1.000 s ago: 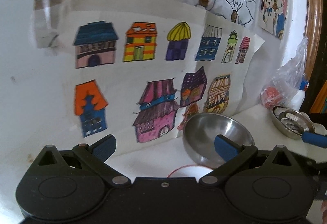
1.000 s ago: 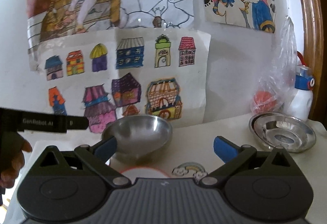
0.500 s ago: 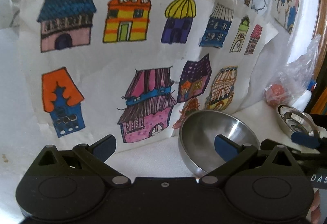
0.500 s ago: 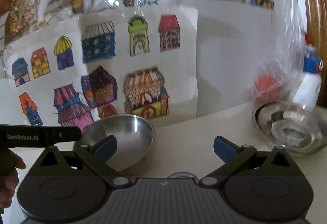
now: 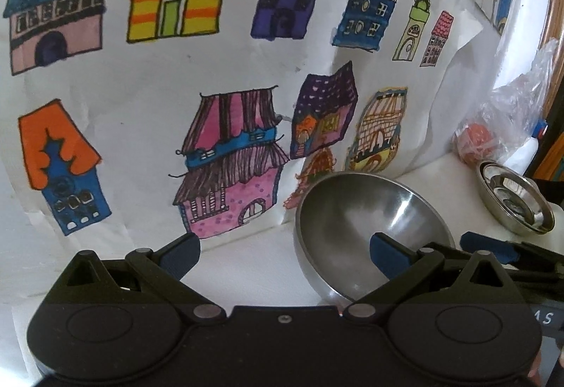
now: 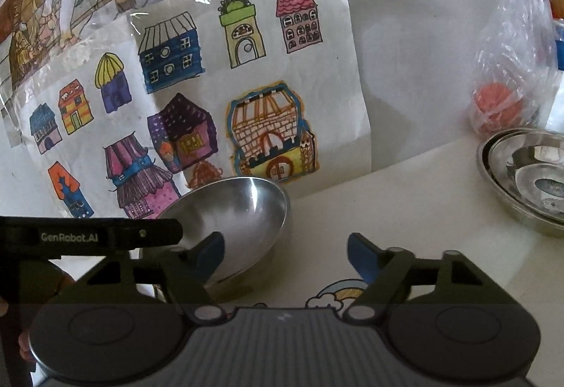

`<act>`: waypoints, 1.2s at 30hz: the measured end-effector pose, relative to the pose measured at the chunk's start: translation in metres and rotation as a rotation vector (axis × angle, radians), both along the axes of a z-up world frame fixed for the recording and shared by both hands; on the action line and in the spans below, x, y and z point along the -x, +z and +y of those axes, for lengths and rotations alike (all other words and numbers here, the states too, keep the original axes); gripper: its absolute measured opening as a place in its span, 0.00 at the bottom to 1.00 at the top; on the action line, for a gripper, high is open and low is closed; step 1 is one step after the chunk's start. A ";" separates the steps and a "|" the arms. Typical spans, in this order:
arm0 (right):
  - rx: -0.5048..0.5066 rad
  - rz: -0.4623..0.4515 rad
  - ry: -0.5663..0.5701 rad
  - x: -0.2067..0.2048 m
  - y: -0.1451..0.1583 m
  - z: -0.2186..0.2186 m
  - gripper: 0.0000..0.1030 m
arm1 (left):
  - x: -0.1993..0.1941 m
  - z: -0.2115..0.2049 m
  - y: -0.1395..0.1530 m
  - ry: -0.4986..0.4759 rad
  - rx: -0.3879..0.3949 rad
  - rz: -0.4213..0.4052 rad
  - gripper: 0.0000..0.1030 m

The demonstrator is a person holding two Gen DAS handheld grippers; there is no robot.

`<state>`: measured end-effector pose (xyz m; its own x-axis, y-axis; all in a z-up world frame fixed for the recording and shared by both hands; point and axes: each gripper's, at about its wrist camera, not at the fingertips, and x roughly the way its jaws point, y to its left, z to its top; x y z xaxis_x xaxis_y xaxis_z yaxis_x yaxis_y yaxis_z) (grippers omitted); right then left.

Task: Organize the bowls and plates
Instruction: 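Move both grippers to the rim of the steel bowl, then close the left gripper on the steel bowl rim while the right gripper closes too, then carry the steel bowl with both grippers and lower it onto the mat by the duck print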

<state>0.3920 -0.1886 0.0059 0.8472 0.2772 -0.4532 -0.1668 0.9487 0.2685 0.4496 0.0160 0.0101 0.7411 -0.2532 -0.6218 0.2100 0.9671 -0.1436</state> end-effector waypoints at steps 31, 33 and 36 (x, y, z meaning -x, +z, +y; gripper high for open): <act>-0.041 0.023 0.051 0.001 -0.002 0.002 0.29 | -0.013 -0.009 -0.004 -0.015 0.093 0.092 0.22; -0.044 0.024 0.045 0.001 -0.001 0.001 0.26 | -0.011 -0.013 -0.002 -0.014 0.083 0.080 0.22; -0.040 0.020 0.031 0.003 -0.001 0.000 0.22 | -0.010 -0.015 0.001 -0.004 0.086 0.077 0.22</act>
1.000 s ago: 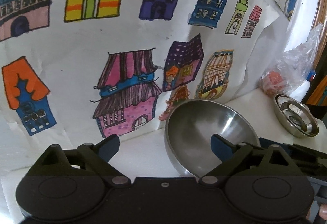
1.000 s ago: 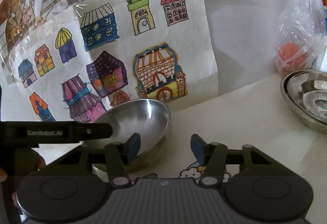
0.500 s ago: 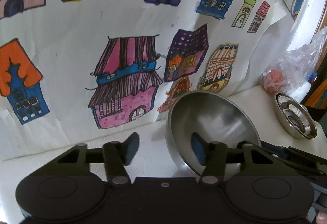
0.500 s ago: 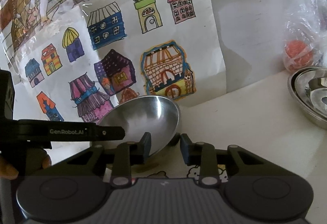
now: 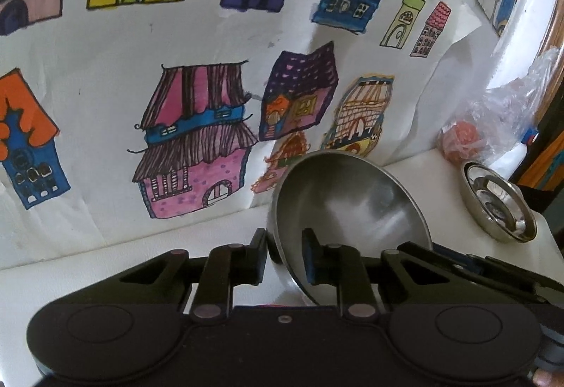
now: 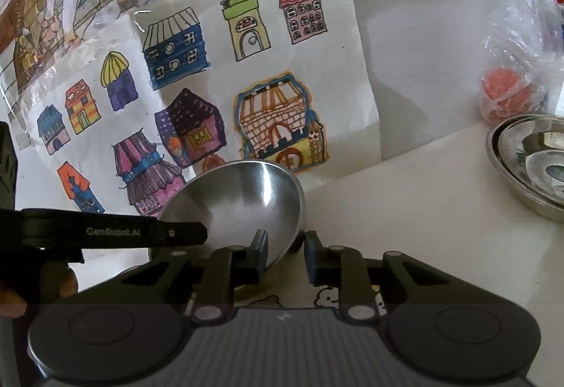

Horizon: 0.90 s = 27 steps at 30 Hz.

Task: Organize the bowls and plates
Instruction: 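Carry the steel bowl with both grippers and lower it onto the mat by the duck print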

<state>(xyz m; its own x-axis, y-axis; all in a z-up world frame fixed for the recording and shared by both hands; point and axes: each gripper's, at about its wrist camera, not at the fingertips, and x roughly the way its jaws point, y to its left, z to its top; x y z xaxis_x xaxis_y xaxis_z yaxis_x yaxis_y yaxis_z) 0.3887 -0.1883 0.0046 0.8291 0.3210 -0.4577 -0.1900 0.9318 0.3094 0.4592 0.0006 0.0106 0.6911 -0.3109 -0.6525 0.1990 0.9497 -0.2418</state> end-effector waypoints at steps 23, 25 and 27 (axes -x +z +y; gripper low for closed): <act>0.021 -0.194 -0.031 0.134 0.087 -0.006 0.22 | 0.139 0.007 0.094 0.010 0.111 -0.211 0.22; 0.032 -0.203 -0.031 0.154 0.093 -0.006 0.22 | 0.161 0.007 0.097 0.007 0.117 -0.221 0.22; 0.045 -0.207 -0.031 0.173 0.096 -0.006 0.22 | 0.182 0.009 0.098 0.003 0.124 -0.223 0.22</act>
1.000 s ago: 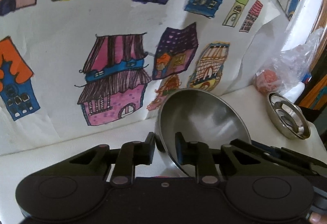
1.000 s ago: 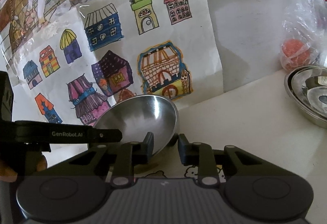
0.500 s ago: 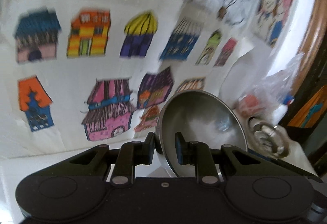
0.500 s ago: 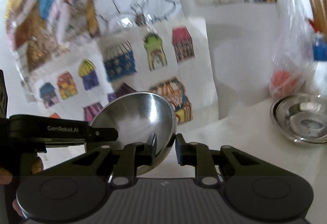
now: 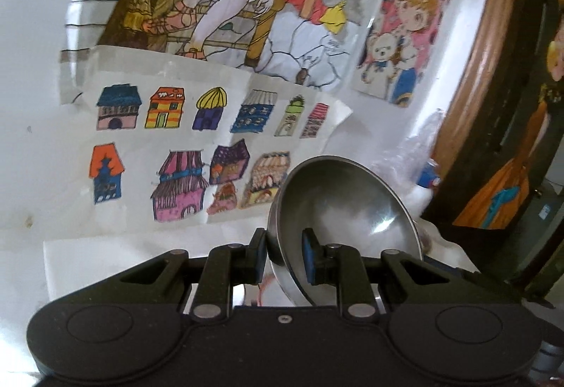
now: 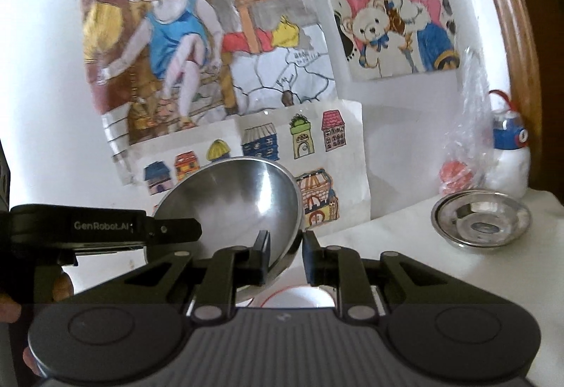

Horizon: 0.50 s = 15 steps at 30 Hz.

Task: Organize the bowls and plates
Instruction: 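Carry the steel bowl with both grippers and lower it onto the mat by the duck print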

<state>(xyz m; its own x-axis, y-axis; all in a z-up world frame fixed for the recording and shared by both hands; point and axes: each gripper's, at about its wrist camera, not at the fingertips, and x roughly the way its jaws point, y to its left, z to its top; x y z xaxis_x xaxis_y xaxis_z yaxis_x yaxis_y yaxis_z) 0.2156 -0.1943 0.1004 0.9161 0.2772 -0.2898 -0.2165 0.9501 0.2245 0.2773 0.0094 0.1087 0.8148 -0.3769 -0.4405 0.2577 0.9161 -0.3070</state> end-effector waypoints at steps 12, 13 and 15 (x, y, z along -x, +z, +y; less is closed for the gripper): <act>0.038 0.070 0.050 0.087 -0.022 0.009 0.22 | 0.084 0.019 -0.032 -0.005 0.034 0.141 0.22; 0.039 0.078 0.055 0.092 -0.026 0.011 0.22 | 0.089 0.021 -0.036 -0.002 0.038 0.153 0.22; 0.040 0.098 0.069 0.100 -0.034 0.013 0.22 | 0.098 0.025 -0.044 0.006 0.041 0.175 0.22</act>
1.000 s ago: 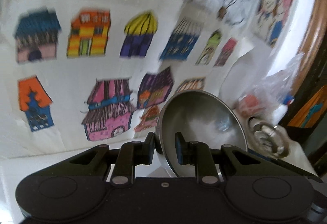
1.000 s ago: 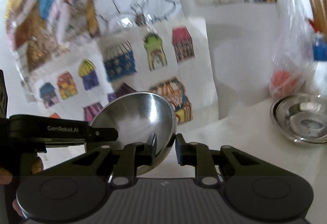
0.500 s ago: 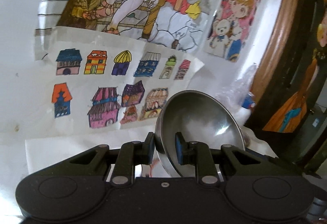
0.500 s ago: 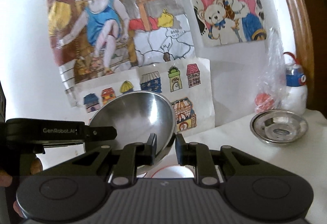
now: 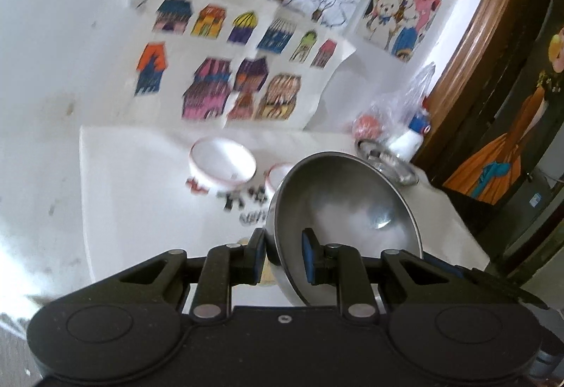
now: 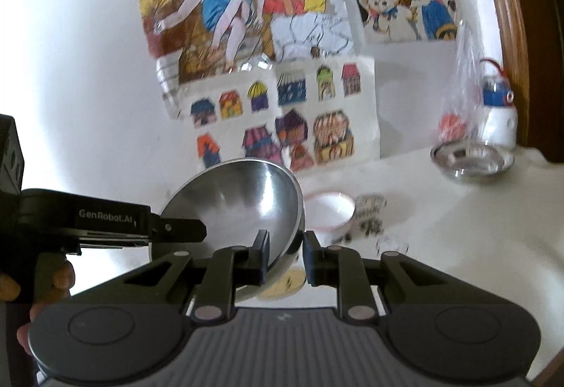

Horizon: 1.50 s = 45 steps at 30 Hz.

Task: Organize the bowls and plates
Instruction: 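Carry the steel bowl with both grippers and lower it onto the mat by the duck print, then open both grippers to release the steel bowl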

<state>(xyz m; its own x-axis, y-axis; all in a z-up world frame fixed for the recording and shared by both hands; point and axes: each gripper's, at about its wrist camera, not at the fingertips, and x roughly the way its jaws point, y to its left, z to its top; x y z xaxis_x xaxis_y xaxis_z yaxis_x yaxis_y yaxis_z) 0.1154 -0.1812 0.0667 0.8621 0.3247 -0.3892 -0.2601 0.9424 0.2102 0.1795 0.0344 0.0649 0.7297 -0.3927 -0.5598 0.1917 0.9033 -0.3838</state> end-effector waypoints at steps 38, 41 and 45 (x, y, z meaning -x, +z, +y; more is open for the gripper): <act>-0.064 0.176 0.042 0.021 -0.062 0.003 0.34 | 0.033 0.009 -0.067 0.031 -0.031 0.134 0.27; -0.065 0.172 0.035 0.023 -0.063 0.002 0.48 | 0.039 0.012 -0.067 0.046 -0.038 0.073 0.41; -0.063 0.160 0.011 0.024 -0.060 -0.003 0.63 | 0.048 0.019 -0.065 0.069 -0.024 0.014 0.56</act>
